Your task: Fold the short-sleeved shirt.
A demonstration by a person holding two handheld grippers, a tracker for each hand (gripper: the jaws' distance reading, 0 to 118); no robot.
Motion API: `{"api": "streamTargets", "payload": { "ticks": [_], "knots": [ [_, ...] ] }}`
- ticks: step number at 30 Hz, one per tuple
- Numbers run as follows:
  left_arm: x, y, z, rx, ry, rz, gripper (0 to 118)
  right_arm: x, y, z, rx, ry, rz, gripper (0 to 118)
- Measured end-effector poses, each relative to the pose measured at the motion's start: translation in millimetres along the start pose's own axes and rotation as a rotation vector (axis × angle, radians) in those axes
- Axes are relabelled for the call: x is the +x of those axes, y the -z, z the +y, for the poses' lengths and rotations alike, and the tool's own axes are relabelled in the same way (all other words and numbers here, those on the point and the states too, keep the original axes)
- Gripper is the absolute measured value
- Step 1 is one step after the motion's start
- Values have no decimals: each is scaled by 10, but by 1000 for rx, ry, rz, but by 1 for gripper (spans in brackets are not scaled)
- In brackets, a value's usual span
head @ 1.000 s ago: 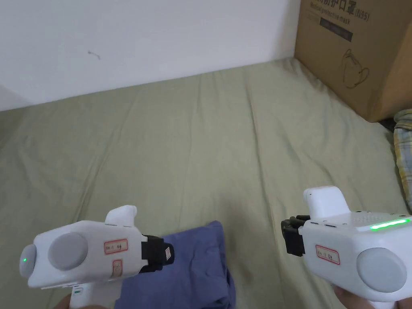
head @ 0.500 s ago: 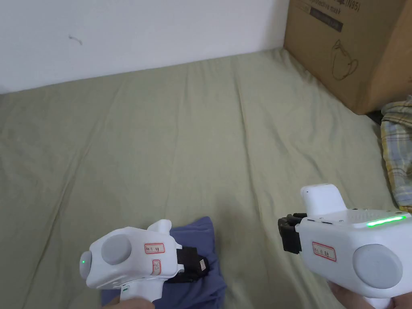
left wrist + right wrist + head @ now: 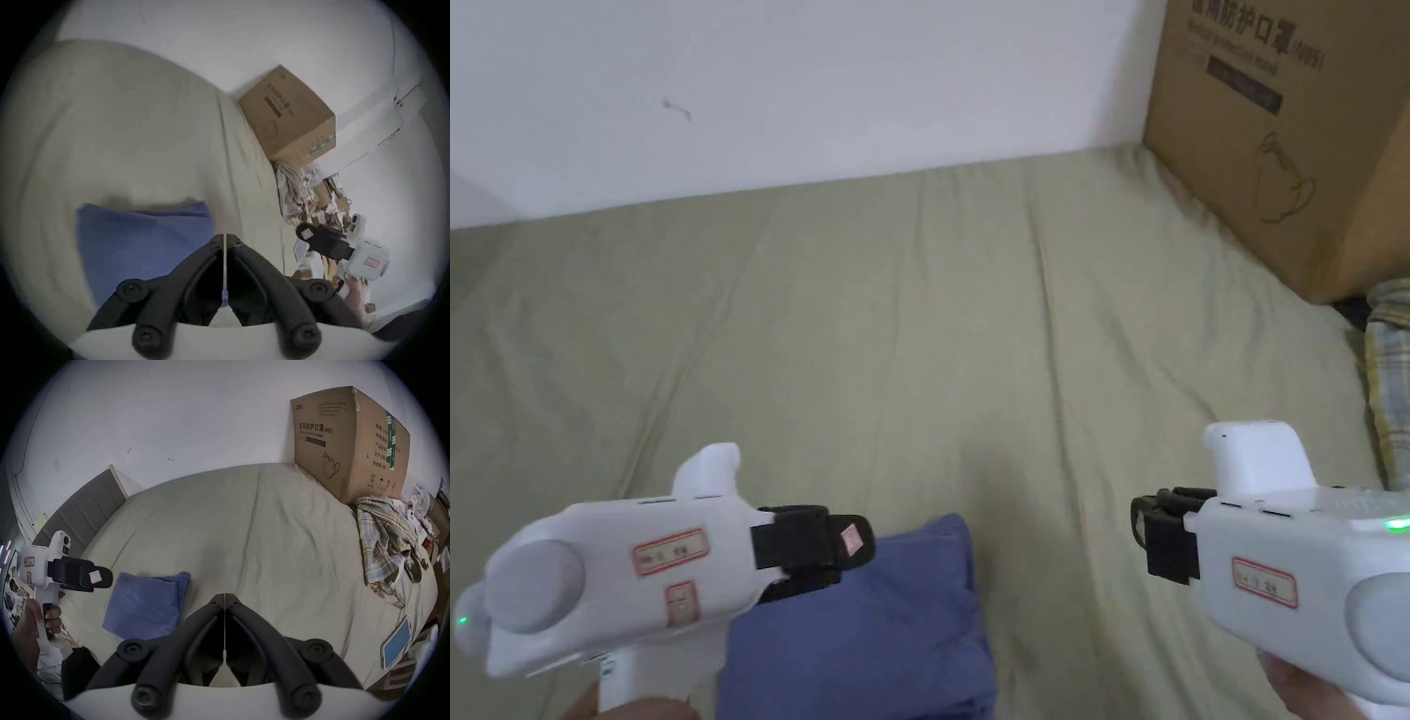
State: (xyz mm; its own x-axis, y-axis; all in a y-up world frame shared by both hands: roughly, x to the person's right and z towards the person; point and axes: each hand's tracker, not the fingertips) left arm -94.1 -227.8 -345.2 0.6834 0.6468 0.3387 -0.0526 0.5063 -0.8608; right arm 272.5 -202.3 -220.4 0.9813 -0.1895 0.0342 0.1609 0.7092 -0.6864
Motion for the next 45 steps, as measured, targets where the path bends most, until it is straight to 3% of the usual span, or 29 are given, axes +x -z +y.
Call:
{"api": "streamTargets", "payload": {
  "ticks": [2, 5, 9, 11, 15, 20, 21, 23, 24, 26, 27, 28, 29, 30, 33, 38, 40, 44, 45],
  "knots": [
    [-143, -275, -44, 35, -11, 40, 2, -56, -13, 30, -8, 17, 56, 1],
    [-385, -558, -169, 50, -52, 121, 3, -214, 173, 49, -99, 37, 222, 1],
    [-684, -735, -382, 51, -159, 172, 3, -548, 592, -15, -230, 176, 465, 1],
    [-829, -765, -448, 52, -199, 185, 3, -723, 804, -47, -298, 198, 536, 1],
    [-983, -735, -526, 35, -218, 194, 3, -904, 1249, -107, -383, 126, 507, 1],
    [-1171, -582, -540, -4, -224, 89, 3, -606, 1650, -326, -515, 178, 384, 1],
    [-1221, -539, -533, -14, -235, 48, 3, -498, 1670, -364, -505, 193, 420, 1],
    [-1292, -452, -510, -27, -249, -22, 3, -320, 1666, -394, -491, 302, 520, 1],
    [-1330, -398, -493, -39, -253, -48, 5, -248, 1665, -413, -496, 289, 468, 1],
    [-1411, -305, -460, -47, -258, -89, 20, -169, 1651, -427, -485, 286, 457, 1],
    [-1433, -254, -448, -50, -265, -111, 34, -149, 1646, -431, -481, 283, 466, 1],
    [-1489, -207, -431, -42, -282, -142, 57, -168, 1632, -440, -481, 279, 469, 1],
    [-1558, -154, -413, -37, -307, -180, 57, -170, 1628, -444, -481, 276, 469, 1],
    [-1620, -96, -386, -49, -330, -195, 64, -171, 1628, -444, -480, 275, 472, 1],
    [-1661, 68, -289, -94, -305, -157, 116, -179, 1637, -445, -482, 266, 475, 1],
    [-1646, 560, -331, -180, -432, -373, 118, -126, 1654, -480, -484, 302, 495, 1],
    [-1550, 772, -398, -237, -420, -444, 118, -112, 1662, -504, -480, 317, 501, 1],
    [-1605, 883, -435, -197, -358, -449, 118, -69, 1665, -542, -476, 354, 510, 1],
    [-1635, 852, -436, -190, -369, -450, 110, -58, 1663, -550, -476, 365, 512, 1]
  ]
}}
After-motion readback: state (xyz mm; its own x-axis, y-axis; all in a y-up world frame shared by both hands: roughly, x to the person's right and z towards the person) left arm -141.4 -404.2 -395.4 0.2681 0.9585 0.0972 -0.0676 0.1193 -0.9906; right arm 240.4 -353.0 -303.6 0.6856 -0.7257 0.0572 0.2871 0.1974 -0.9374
